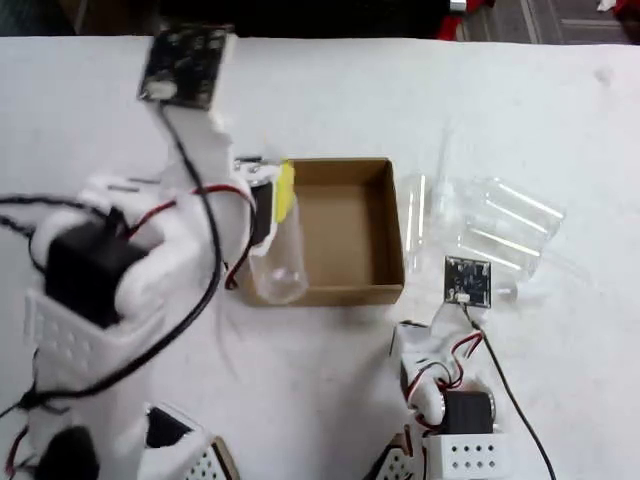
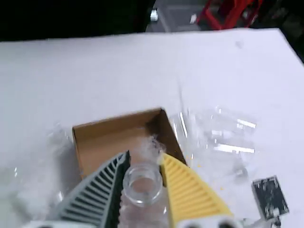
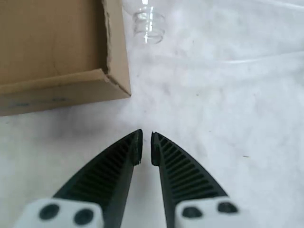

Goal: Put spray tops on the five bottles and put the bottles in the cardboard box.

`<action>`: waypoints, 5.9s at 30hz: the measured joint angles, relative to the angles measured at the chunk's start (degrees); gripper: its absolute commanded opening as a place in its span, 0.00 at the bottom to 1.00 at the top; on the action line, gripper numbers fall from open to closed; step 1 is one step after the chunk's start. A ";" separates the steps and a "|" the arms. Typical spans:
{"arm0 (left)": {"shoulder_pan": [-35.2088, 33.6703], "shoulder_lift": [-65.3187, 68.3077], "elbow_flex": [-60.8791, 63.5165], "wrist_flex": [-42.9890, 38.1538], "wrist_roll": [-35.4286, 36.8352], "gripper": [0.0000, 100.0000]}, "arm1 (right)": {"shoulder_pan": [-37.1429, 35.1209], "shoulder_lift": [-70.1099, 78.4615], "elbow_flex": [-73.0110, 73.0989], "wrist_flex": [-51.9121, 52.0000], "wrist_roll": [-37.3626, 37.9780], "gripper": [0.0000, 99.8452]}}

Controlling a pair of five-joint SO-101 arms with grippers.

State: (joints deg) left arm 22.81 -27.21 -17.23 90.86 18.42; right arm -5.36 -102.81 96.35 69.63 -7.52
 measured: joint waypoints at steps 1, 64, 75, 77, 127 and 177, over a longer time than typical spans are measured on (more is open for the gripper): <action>-0.09 -2.37 3.78 -4.13 0.00 0.02 | 0.00 0.00 0.00 0.00 0.00 0.02; -2.29 35.25 53.27 -107.43 -26.46 0.03 | 0.00 0.00 0.00 0.09 0.00 0.02; -2.37 35.25 53.27 -107.43 -26.37 0.03 | 0.00 0.00 0.00 0.09 0.00 0.02; -2.37 35.25 53.27 -107.43 -26.29 0.03 | 0.00 0.00 0.00 0.09 0.00 0.02; -36.40 7.12 28.66 -38.68 14.15 0.29 | 0.00 0.00 0.00 0.09 0.00 0.02; -34.02 52.22 15.38 -21.54 48.53 0.50 | 0.00 0.00 0.00 0.09 0.00 0.02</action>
State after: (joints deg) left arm -11.21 25.01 -1.85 69.32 66.95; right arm -5.36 -102.81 96.35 69.71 -7.52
